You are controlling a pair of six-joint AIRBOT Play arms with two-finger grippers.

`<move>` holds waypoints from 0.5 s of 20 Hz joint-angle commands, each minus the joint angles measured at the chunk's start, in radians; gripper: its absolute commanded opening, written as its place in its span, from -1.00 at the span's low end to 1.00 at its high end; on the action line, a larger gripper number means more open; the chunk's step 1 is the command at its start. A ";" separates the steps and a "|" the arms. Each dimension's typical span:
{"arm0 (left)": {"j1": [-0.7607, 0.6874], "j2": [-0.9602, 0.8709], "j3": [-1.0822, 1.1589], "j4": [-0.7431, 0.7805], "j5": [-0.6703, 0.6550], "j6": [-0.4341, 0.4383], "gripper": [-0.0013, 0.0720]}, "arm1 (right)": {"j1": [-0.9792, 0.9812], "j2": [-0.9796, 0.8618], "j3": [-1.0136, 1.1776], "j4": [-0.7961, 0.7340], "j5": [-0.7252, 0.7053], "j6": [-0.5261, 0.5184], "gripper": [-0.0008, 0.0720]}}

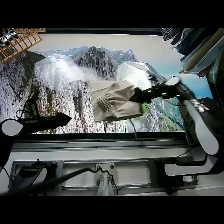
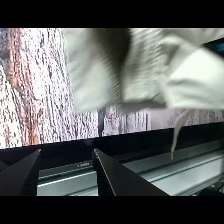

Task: Fold the clothes and pants, and hang the long-sleeved shirts on hangers.

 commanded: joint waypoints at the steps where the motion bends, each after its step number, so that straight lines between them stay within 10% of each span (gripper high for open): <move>1: -0.001 0.001 0.000 -0.001 0.000 0.016 0.03 | -0.189 0.104 0.041 -0.158 0.062 0.109 -0.89; 10: 0.000 0.000 0.000 -0.001 0.032 0.029 0.03 | -0.716 0.303 0.131 -0.230 0.086 0.229 -0.90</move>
